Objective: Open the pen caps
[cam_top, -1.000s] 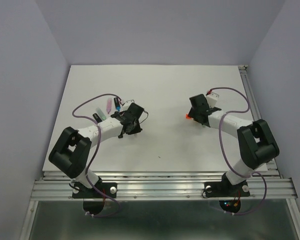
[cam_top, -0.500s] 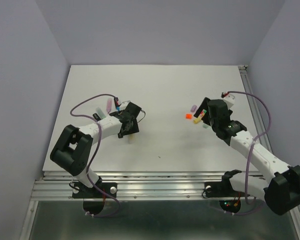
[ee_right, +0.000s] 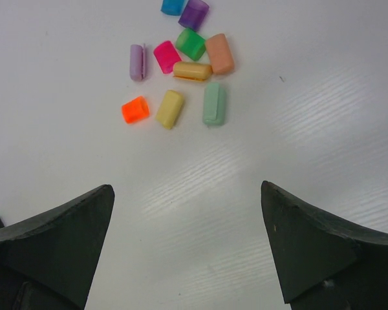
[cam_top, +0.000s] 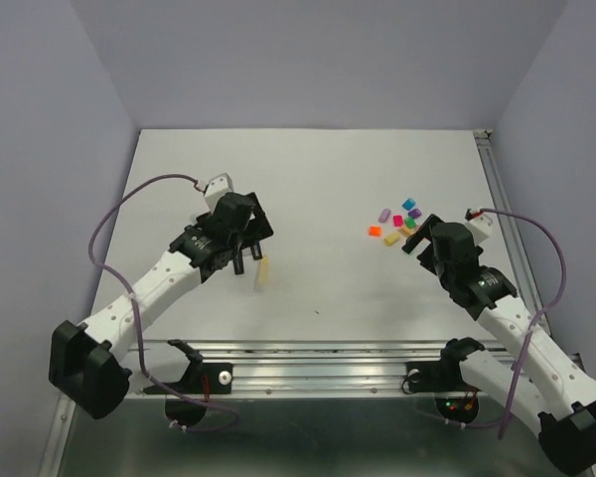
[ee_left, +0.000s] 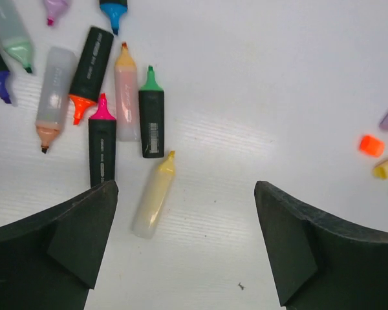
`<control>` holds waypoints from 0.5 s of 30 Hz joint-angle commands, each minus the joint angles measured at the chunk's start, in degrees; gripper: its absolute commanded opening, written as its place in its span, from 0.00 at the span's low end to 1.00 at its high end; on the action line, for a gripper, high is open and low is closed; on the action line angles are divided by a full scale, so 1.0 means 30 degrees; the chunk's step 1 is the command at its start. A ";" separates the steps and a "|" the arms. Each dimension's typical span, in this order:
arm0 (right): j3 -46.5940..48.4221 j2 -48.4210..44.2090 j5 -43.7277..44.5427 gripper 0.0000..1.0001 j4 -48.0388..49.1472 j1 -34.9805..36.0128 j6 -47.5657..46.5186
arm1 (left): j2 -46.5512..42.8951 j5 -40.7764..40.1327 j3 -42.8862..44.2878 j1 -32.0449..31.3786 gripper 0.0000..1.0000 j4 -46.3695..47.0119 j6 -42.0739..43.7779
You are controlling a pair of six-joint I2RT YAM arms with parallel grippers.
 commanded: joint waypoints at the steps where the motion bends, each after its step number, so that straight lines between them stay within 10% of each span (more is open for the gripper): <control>1: -0.0345 -0.1001 0.1516 1.00 -0.2130 -0.0139 0.1548 | -0.2160 -0.4337 0.1369 0.0171 0.99 -0.1446 -0.1765; 15: -0.0112 -0.3670 0.3185 1.00 -0.4273 -0.0110 0.3454 | -0.8436 -0.9292 -0.1764 0.0377 0.99 -0.3584 -0.6103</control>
